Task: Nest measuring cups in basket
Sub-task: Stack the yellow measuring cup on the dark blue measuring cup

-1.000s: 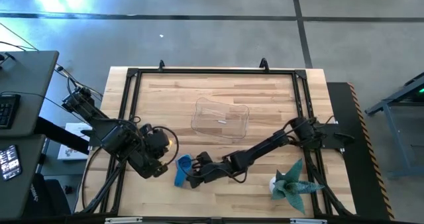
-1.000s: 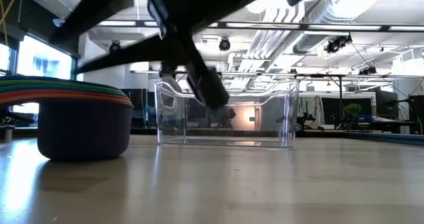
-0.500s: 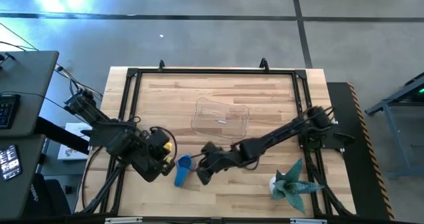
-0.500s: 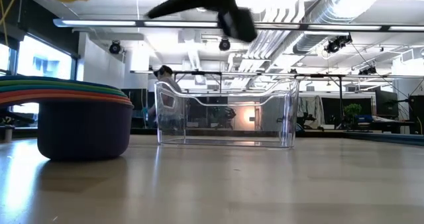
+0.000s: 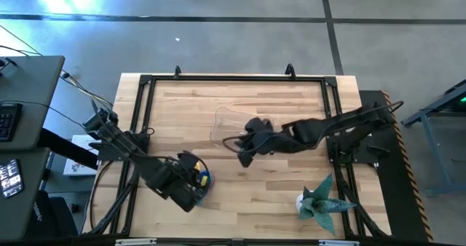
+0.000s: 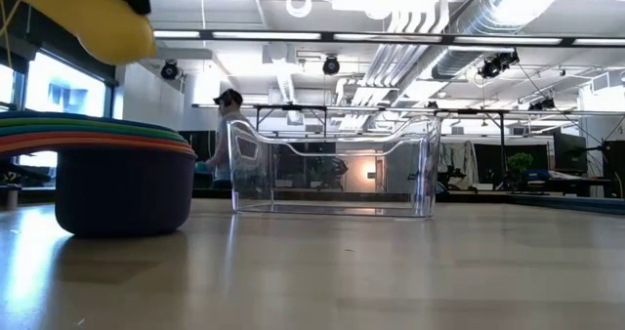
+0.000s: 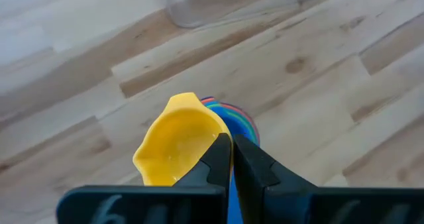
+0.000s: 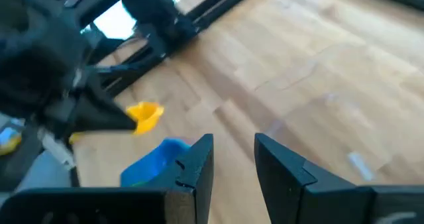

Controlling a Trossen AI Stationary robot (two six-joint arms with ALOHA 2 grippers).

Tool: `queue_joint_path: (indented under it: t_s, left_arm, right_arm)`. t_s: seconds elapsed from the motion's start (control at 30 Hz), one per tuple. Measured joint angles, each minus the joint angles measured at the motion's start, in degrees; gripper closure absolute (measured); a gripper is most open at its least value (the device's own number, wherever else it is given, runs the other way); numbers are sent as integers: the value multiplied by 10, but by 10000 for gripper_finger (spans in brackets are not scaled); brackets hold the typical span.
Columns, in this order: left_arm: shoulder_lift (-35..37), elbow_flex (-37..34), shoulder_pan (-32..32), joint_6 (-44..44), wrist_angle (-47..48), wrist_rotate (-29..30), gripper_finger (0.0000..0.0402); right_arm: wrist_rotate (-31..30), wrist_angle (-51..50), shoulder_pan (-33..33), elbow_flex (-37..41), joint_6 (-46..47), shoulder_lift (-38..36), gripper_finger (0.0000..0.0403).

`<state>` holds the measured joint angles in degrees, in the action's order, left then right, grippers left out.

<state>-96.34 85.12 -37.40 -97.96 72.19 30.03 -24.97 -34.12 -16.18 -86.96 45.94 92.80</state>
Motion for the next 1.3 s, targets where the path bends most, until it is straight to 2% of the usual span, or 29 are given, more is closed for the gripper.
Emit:
queue_joint_path:
  t_s: [0.27, 0.53, 0.9, 1.1, 1.3]
  left_arm:
    - [-55, 0, 20, -8, -74, -2, 401]
    - [-92, 0, 29, -34, -93, -33, 401]
    - [-103, 0, 33, -44, -95, -45, 401]
    - [-103, 0, 46, -21, -95, -87, 401]
    - [-103, 0, 57, -19, -95, -90, 401]
  right_arm:
    - [-12, -73, 12, 0, -35, -23, 302]
    - [-9, -112, 12, 0, -49, -20, 302]
    - [-8, -113, 12, 0, -74, -20, 302]
    - [-8, -113, 12, 0, -74, -20, 302]
    - [-1, -113, 12, 0, -75, -20, 302]
